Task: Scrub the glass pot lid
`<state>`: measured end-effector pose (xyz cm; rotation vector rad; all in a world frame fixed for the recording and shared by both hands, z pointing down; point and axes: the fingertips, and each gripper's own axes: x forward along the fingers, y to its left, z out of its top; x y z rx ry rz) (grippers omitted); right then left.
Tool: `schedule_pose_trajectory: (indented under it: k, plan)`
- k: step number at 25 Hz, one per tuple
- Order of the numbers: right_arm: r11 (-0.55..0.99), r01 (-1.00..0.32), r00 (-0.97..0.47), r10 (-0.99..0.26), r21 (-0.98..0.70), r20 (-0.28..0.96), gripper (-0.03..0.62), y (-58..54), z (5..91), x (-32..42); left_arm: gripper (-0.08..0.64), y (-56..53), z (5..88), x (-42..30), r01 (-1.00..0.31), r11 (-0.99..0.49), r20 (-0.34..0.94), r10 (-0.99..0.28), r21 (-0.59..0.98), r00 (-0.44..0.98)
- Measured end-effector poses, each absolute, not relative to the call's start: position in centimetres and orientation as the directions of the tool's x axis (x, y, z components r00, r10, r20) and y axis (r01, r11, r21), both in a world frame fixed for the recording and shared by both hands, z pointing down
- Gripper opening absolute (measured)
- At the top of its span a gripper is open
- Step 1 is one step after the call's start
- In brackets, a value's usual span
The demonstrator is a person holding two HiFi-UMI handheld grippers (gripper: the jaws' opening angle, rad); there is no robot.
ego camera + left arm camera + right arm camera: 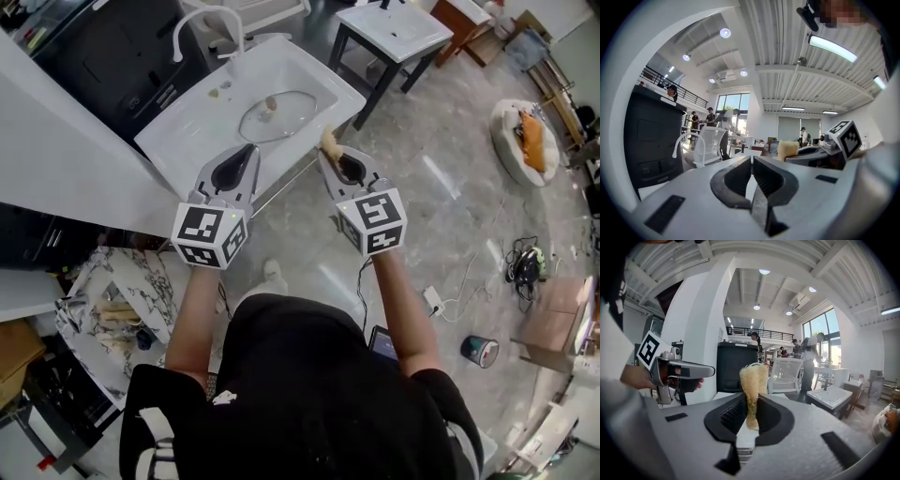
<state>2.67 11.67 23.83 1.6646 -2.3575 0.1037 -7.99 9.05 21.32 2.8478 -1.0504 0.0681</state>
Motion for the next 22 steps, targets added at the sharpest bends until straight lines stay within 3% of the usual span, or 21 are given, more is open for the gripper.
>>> schedule_pose_trajectory:
  k: [22]
  plan:
    - [0.353,-0.932,-0.316,-0.904,0.086,0.288,0.021,0.5,26.1,0.5,0.014,-1.3,24.6,-10.0,-0.636,-0.758,0.129,-0.623,0.145,0.772]
